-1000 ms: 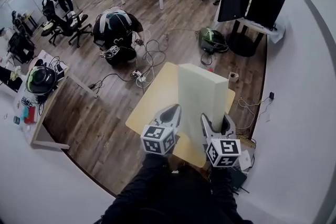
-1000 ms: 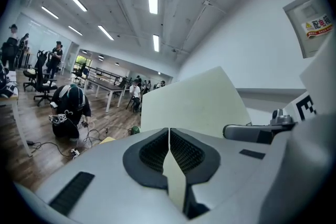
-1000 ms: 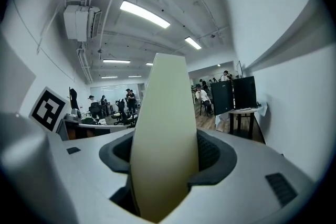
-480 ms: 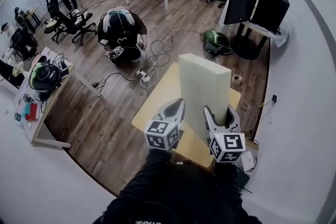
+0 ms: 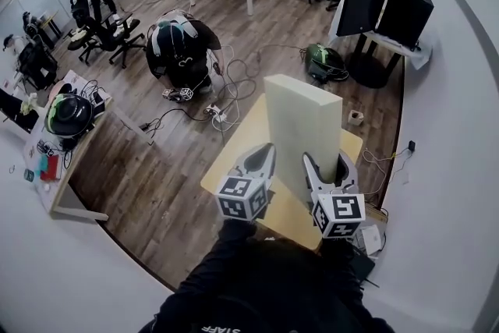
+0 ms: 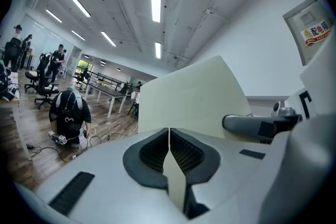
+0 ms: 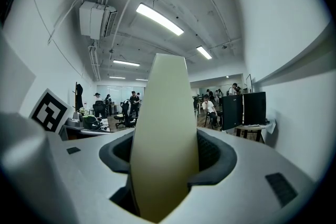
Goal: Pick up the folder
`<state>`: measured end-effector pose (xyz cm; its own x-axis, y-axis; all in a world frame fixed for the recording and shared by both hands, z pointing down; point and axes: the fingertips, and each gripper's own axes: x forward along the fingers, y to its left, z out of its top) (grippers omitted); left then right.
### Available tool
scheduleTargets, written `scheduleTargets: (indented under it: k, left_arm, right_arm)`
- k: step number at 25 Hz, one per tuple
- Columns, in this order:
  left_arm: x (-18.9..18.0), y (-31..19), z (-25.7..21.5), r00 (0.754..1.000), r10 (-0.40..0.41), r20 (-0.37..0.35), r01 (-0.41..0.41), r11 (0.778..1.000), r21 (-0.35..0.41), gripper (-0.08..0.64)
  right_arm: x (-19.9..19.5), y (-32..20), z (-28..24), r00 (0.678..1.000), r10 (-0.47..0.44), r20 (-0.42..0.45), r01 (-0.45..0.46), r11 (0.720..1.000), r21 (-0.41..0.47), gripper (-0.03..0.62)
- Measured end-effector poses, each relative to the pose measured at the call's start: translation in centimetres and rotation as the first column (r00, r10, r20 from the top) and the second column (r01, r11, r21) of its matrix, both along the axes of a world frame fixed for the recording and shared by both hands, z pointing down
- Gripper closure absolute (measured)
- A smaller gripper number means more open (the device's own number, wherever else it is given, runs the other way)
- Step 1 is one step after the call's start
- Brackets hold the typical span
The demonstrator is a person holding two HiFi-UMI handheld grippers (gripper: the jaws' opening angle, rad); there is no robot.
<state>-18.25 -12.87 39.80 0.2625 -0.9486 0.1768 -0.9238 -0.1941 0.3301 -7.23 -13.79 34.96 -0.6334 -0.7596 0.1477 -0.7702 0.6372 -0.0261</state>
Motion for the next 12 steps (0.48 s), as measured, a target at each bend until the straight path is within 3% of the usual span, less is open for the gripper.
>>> scheduleTargets:
  k: [12]
  left_arm:
    - [-0.42, -0.17, 0.45, 1.0, -0.003, -0.014, 0.003, 1.0, -0.012, 0.52]
  right_arm:
    - [-0.33, -0.03, 0.22, 1.0, 0.004, -0.008, -0.004, 1.0, 0.007, 0.304]
